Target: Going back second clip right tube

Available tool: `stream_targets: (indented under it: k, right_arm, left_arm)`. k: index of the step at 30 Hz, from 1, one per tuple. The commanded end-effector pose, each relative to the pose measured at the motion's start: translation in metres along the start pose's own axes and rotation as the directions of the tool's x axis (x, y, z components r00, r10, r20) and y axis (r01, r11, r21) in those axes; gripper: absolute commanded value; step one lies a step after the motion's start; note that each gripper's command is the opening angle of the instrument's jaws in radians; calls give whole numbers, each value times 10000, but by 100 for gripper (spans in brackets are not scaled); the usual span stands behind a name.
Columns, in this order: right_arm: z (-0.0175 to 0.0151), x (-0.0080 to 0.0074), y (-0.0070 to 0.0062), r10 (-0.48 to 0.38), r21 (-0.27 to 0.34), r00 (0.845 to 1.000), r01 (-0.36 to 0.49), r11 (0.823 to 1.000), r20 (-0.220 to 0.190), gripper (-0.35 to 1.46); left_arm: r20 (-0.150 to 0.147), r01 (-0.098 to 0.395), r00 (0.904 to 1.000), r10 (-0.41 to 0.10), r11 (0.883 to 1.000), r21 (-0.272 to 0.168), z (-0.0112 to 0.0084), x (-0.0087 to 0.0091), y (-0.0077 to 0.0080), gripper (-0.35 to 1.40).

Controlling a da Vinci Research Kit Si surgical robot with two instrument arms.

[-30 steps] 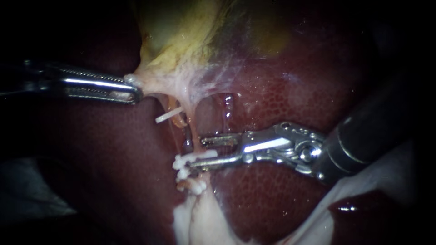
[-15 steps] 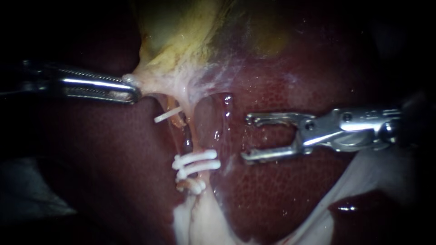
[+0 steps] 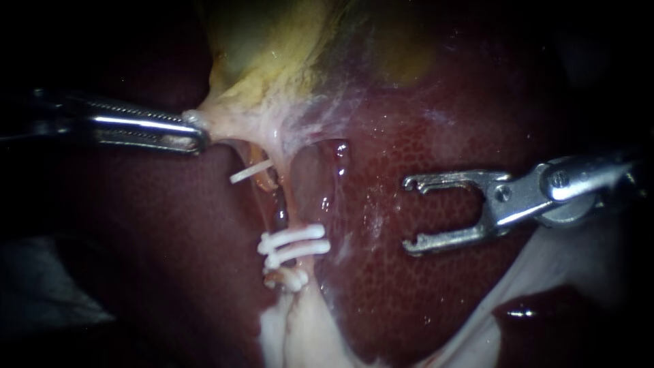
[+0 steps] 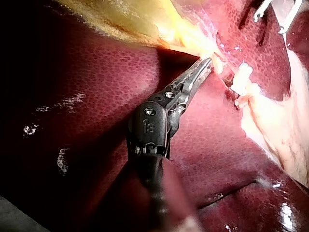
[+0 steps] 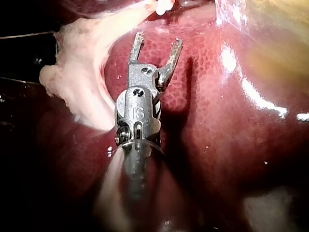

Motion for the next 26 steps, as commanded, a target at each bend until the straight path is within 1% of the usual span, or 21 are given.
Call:
stream_targets:
  k: [1,3,9,12,15,26]
  right_arm:
    - [0,0,0,6,-3,10000,-6,10000,-3,50]
    - [-1,0,0,-53,0,10000,53,10000,-3,50]
    - [-2,1,-1,-113,12,9999,113,9999,-5,50]
    - [-3,2,-2,-169,19,9999,169,9999,-7,50]
    - [-3,3,-2,-168,24,9999,169,9999,-8,50]
    - [-4,3,-2,-226,1,9997,226,9997,-2,50]
  left_arm:
    - [-3,-19,10000,19,10000,66,4,-3,0,-35]
    - [-33,-59,10000,59,9999,86,13,-10,-2,-35]
    - [149,-158,9998,158,9999,10,44,-26,-17,-35]
    - [228,-254,9994,255,9997,-49,57,-31,-23,-35]
    - [258,-217,9994,218,9998,-36,61,-33,-25,-35]
    - [260,-222,9994,223,9997,-44,63,-33,-28,-35]
